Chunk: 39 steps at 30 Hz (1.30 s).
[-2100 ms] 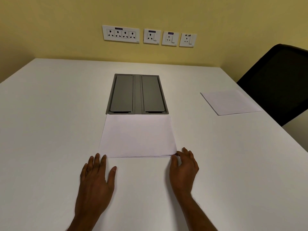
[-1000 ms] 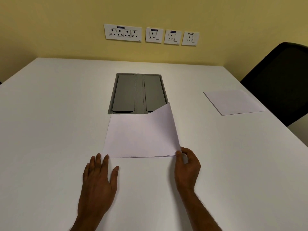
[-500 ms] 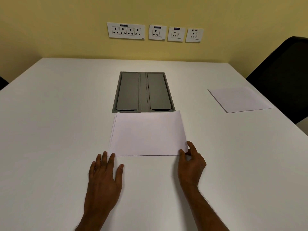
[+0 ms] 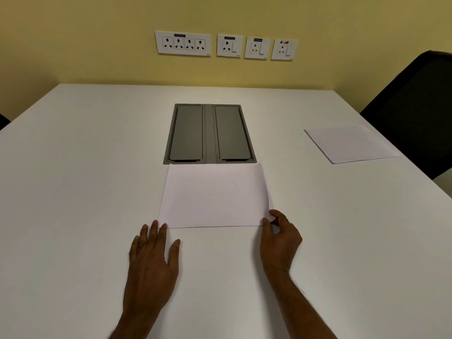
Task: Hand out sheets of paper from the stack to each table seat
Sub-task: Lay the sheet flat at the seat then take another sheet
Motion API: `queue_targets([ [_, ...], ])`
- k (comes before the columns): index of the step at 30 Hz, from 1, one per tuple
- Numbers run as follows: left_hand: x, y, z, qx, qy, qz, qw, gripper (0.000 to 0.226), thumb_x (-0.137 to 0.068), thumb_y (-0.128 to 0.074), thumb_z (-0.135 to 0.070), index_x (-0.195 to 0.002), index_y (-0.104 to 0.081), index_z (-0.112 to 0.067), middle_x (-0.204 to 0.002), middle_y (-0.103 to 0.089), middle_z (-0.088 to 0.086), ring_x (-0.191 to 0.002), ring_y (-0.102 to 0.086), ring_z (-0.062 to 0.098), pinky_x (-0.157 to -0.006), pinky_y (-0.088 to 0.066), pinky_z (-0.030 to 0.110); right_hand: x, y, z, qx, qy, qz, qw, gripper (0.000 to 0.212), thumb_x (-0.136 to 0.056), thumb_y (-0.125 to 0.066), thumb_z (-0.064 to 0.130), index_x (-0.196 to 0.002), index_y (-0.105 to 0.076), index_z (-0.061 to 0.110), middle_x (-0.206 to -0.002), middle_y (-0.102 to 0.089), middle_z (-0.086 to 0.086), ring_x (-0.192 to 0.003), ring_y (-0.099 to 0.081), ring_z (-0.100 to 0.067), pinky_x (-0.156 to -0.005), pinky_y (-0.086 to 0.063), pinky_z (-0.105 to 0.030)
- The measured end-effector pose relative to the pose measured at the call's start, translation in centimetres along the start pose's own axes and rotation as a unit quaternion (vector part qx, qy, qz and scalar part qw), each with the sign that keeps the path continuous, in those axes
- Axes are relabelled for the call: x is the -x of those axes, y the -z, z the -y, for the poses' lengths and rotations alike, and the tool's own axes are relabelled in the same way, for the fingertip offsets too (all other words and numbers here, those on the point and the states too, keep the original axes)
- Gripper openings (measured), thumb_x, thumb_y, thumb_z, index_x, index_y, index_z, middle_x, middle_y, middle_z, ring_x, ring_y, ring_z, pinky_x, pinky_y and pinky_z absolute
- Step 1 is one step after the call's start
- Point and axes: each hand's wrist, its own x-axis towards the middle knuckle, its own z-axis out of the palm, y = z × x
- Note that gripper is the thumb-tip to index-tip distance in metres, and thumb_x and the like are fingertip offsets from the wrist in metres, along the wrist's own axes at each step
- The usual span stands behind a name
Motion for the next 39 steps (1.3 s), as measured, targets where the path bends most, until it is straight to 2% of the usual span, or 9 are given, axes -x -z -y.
queue_targets([
  [4, -0.1, -0.1, 0.0, 0.003, 0.002, -0.003, 1.000, 0.066, -0.097, -0.030, -0.050, -0.149, -0.040, -0.012, -0.159, -0.036, 0.007, -0.151, -0.022, 0.021, -0.124, -0.017, 0.043, -0.1, 0.1, -0.1, 0.020, 0.045, -0.025, 0.998, 0.006, -0.085, -0.073, 0.010, -0.090, -0.072, 0.012, -0.085, -0.070, 0.003, -0.082, -0.064, -0.022, -0.085, -0.053, -0.046],
  [9, -0.1, -0.2, 0.0, 0.005, 0.001, -0.004, 1.000, 0.066, -0.096, -0.031, -0.049, -0.149, -0.042, -0.011, -0.158, -0.038, 0.007, -0.151, -0.024, 0.021, -0.124, -0.017, 0.044, 0.1, -0.2, 0.3, 0.059, 0.075, -0.038, 0.995, 0.006, -0.087, -0.071, 0.009, -0.092, -0.072, 0.013, -0.126, -0.067, -0.005, -0.122, -0.057, -0.024, -0.105, -0.038, -0.049],
  [12, -0.1, -0.3, 0.0, 0.004, -0.002, -0.008, 1.000, 0.066, -0.097, -0.030, -0.050, -0.149, -0.041, -0.012, -0.158, -0.038, 0.007, -0.151, -0.023, 0.021, -0.124, -0.017, 0.044, 0.8, -0.1, 1.0, 0.057, 0.095, -0.032, 0.993, 0.008, -0.092, -0.066, 0.014, -0.098, -0.070, 0.018, -0.104, -0.070, 0.006, -0.103, -0.061, -0.019, -0.095, -0.043, -0.041],
  [15, -0.2, -0.5, 0.2, 0.001, -0.002, -0.010, 1.000, 0.066, -0.097, -0.029, -0.051, -0.149, -0.041, -0.012, -0.158, -0.037, 0.006, -0.151, -0.023, 0.020, -0.125, -0.016, 0.042, 1.7, -0.1, 2.1, -0.043, -0.004, -0.005, 0.999, 0.008, -0.096, -0.060, 0.020, -0.093, -0.065, 0.025, -0.083, -0.071, 0.011, -0.075, -0.065, -0.014, -0.071, -0.052, -0.030],
  [18, -0.1, -0.5, 0.3, 0.003, -0.001, -0.010, 1.000, 0.066, -0.098, -0.028, -0.051, -0.150, -0.039, -0.012, -0.158, -0.037, 0.006, -0.151, -0.022, 0.020, -0.125, -0.016, 0.041, 2.3, 0.2, 3.2, -0.139, -0.085, -0.026, 0.986, 0.017, -0.095, -0.060, 0.012, -0.086, -0.064, 0.026, -0.078, -0.073, 0.003, -0.071, -0.071, -0.010, -0.067, -0.056, -0.024],
  [23, 0.4, 0.9, -0.7, 0.094, 0.004, -0.048, 0.994, 0.058, -0.099, -0.042, -0.038, -0.149, -0.041, -0.009, -0.154, -0.043, 0.010, -0.148, -0.030, 0.025, -0.120, -0.028, 0.044, 2.8, 2.7, 4.3, -0.302, -0.289, -0.076, 0.905, 0.013, -0.089, -0.062, 0.001, -0.094, -0.069, 0.010, -0.074, -0.077, -0.007, -0.068, -0.076, -0.024, -0.061, -0.059, -0.023],
  [27, 1.9, 3.1, -1.9, 0.273, 0.086, -0.095, 0.953, 0.056, -0.097, -0.042, -0.044, -0.147, -0.044, -0.019, -0.151, -0.047, 0.000, -0.143, -0.038, 0.018, -0.116, -0.030, 0.035, 4.3, 5.5, 4.3, -0.344, -0.348, -0.081, 0.868, 0.015, -0.087, -0.065, -0.004, -0.097, -0.070, 0.006, -0.086, -0.076, -0.016, -0.070, -0.076, -0.027, -0.057, -0.058, -0.021],
  [31, 2.8, 4.8, -3.7, 0.421, 0.199, -0.122, 0.876, 0.055, -0.096, -0.056, -0.040, -0.146, -0.045, -0.021, -0.147, -0.053, -0.001, -0.136, -0.048, 0.016, -0.114, -0.038, 0.039, 6.0, 8.2, 4.5, -0.356, -0.377, -0.072, 0.852, 0.017, -0.086, -0.066, -0.005, -0.100, -0.070, 0.004, -0.088, -0.076, -0.017, -0.069, -0.076, -0.025, -0.055, -0.057, -0.020],
  [39, 5.6, 8.9, -5.9, 0.505, 0.315, -0.053, 0.802, 0.037, -0.090, -0.068, -0.010, -0.127, -0.061, -0.013, -0.128, -0.066, 0.011, -0.116, -0.063, 0.025, -0.104, -0.048, 0.041, 9.7, 14.5, 6.6, -0.394, -0.412, -0.066, 0.819, 0.021, -0.086, -0.064, -0.010, -0.104, -0.067, -0.001, -0.080, -0.077, -0.018, -0.066, -0.076, -0.026, -0.058, -0.062, -0.027],
])
